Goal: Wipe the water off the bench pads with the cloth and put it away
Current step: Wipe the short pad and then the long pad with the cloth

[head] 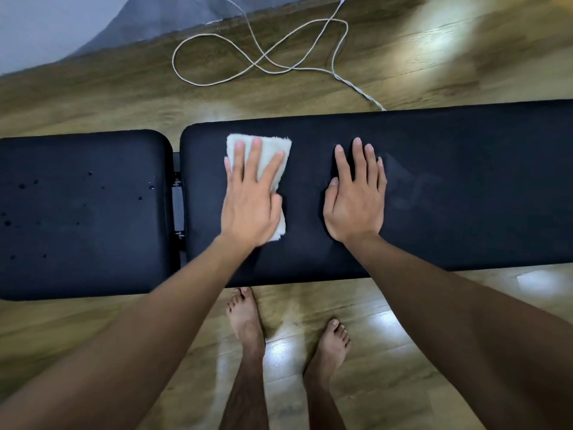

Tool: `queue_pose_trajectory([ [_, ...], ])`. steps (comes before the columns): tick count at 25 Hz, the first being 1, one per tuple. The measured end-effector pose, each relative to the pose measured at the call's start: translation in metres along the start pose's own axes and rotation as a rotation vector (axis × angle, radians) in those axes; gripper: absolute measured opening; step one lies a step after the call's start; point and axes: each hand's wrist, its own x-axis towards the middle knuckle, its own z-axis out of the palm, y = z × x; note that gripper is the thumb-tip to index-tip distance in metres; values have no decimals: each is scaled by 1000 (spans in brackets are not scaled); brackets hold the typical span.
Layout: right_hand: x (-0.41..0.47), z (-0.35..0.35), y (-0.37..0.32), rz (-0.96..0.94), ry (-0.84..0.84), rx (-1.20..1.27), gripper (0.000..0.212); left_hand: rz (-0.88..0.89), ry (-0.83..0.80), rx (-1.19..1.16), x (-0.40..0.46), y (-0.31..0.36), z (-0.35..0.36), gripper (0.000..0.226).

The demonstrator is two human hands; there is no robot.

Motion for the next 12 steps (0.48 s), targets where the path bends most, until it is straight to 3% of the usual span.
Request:
queue_pose_trajectory([
  [5, 0, 2, 1, -1, 23, -8, 55, -28, -7, -3, 58, -13, -18, 67],
  [12, 0, 0, 0, 12, -12, -3, 56, 12, -48, -75, -75, -16, -1, 74],
])
